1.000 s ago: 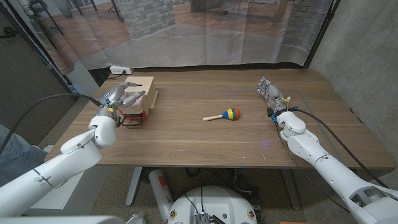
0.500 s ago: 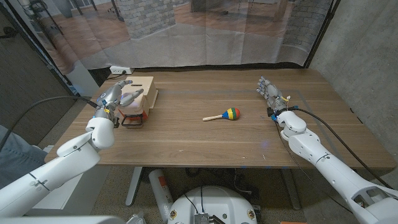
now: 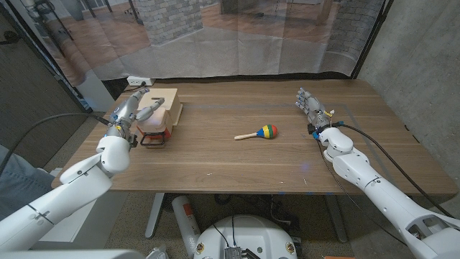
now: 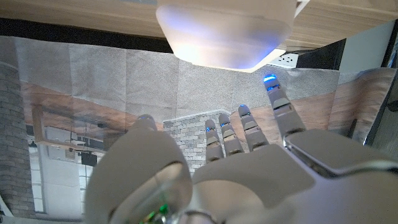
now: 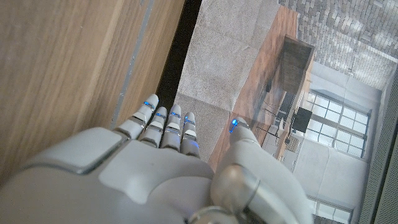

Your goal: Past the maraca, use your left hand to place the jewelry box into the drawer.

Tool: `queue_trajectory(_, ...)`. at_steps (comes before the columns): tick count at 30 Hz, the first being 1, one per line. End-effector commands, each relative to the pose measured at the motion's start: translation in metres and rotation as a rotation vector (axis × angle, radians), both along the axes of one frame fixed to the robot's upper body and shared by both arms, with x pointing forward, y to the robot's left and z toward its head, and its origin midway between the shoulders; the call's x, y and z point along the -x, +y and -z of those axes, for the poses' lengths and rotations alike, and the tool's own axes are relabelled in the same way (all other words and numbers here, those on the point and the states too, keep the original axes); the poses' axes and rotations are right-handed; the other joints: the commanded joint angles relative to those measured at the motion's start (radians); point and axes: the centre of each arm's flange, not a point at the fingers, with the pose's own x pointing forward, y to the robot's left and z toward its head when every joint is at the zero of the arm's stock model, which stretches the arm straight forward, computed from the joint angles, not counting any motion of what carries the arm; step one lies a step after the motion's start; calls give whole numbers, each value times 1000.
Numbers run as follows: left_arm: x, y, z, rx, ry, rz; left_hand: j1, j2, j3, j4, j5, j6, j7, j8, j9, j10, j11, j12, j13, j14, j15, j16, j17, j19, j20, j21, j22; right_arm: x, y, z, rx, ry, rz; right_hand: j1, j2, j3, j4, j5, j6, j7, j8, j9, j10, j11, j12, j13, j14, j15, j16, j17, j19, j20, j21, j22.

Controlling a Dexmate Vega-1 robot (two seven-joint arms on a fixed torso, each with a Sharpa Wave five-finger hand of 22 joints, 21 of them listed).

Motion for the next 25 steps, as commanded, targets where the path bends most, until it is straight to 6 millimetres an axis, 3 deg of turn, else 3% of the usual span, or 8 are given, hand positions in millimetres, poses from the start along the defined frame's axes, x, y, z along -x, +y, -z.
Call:
queue_trajectory(1, 9, 1, -5, 101, -30, 148, -14, 5, -6, -2, 10, -30, 3, -11, -1, -22, -7, 3, -5, -22, 1, 5, -5, -16, 1, -11, 3, -1, 2, -1, -6, -12, -6, 1, 4, 4, -3, 4, 6, 2, 6, 5, 9, 4, 5, 3, 5, -2, -2, 2, 10, 0, -2, 2)
queue_trajectory(9, 11, -3, -9, 90, -44, 164, -21, 10, -9, -3, 13, -27, 4, -8, -3, -32, -5, 5, -14, -46, -9, 3, -11, -60, 0, -34, 3, 0, 1, 0, -10, -13, -5, 1, 3, 4, -3, 4, 6, 2, 6, 5, 8, 2, 4, 3, 5, -1, -2, 2, 11, 0, -4, 2)
queue_trajectory(25, 13, -9, -12, 80, -52, 165, -31, 20, -12, -3, 15, -22, 5, -4, -6, -37, 1, 8, -23, -58, -12, 5, -18, -92, 0, -48, 4, 0, -1, 1, -16, -19, -6, 0, 3, 4, -3, 4, 6, 3, 6, 5, 10, 5, 4, 3, 6, -1, -2, 2, 12, -2, -9, 2)
